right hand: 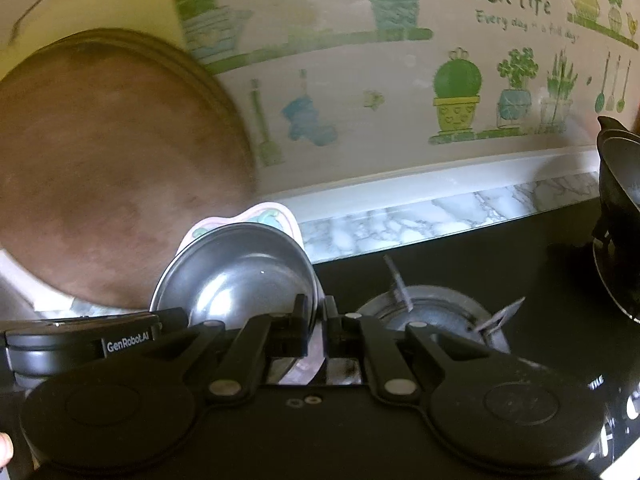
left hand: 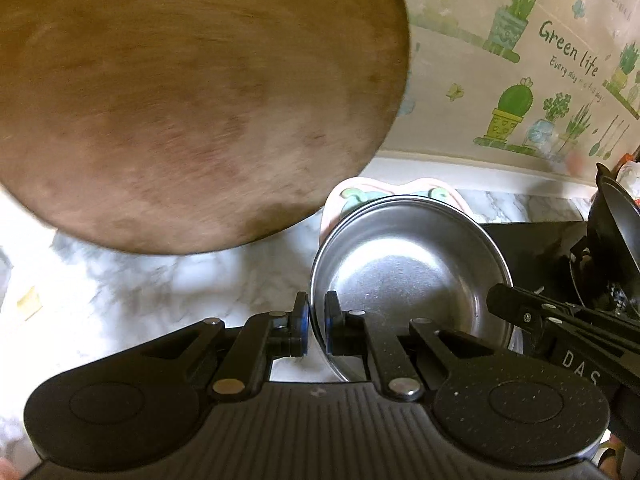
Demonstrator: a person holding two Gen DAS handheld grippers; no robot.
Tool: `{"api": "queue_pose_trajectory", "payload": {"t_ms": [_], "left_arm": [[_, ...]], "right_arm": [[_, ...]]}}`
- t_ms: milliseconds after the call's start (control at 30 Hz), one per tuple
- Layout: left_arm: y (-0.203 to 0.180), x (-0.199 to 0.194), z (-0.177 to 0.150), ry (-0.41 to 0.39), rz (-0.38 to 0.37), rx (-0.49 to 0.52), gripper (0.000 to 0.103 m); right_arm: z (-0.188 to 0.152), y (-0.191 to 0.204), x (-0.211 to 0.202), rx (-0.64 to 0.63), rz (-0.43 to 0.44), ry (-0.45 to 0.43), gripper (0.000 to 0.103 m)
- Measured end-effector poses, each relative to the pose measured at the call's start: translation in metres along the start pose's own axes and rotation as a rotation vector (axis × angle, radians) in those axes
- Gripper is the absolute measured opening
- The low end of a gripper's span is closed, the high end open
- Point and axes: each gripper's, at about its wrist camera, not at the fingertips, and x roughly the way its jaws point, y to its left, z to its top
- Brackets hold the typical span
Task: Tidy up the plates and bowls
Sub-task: 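Lift the pink cup with both grippers and carry it toward the steel bowl, then lower the pink cup into the steel bowl and open both grippers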
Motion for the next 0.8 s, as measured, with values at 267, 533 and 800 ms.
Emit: {"api": "queue_pose_trajectory", "payload": {"t_ms": [267,533,800], "left_arm": [[0.05,-0.052,-0.039,-0.015,0.05,-0.043,0.007],[0.104,-0.085,-0.094,0.018,0.088,-0.105,0.007],[0.14,-0.097,-0.143,0.074,0.112,-0.142,0.007]], "right_arm": [[-0.04,0.058,-0.029,-0.052,0.048,0.008,0.007],[-0.089,0.106,-0.044,-0.089,0.102,0.058,0.007],[-0.141,0.14,-0.045,-0.11,0.126,0.139,0.007]]}}
